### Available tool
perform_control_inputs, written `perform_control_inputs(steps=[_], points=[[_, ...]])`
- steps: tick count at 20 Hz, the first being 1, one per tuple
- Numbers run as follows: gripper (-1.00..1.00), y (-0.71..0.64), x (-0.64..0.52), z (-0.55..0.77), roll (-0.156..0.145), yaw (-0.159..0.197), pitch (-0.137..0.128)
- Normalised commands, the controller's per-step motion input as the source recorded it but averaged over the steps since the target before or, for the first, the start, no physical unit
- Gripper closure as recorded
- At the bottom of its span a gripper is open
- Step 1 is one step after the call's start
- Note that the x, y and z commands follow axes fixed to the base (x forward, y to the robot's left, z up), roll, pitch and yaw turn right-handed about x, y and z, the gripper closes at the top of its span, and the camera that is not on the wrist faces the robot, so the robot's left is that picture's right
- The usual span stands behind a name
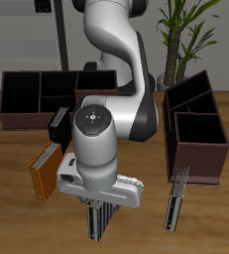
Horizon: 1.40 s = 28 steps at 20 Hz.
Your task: Place the right striped book into the back desk caddy's right compartment and place the orange book into the left desk caddy's right compartment and place the black book into the left desk caddy's left compartment
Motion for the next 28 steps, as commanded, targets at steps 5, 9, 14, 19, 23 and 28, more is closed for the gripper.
perform_control_inputs(steps=[5, 9, 14, 19, 23, 28], points=[[1.0, -0.04, -0.19, 0.16, 0.016, -0.043, -0.027], [1.0, -0.15, -0.18, 0.43, 0.012, -0.034, -0.053], [1.0, -0.16, -0.45, 0.75, 0.019, -0.022, -0.105], [1.0, -0.02, -0.55, 0.73, 0.028, 0.034, -0.064], [1.0, 0.0, -0.56, 0.62, 0.016, 0.025, -0.042], [1.0, 0.01, -0.76, 0.44, 0.023, 0.094, -0.081]])
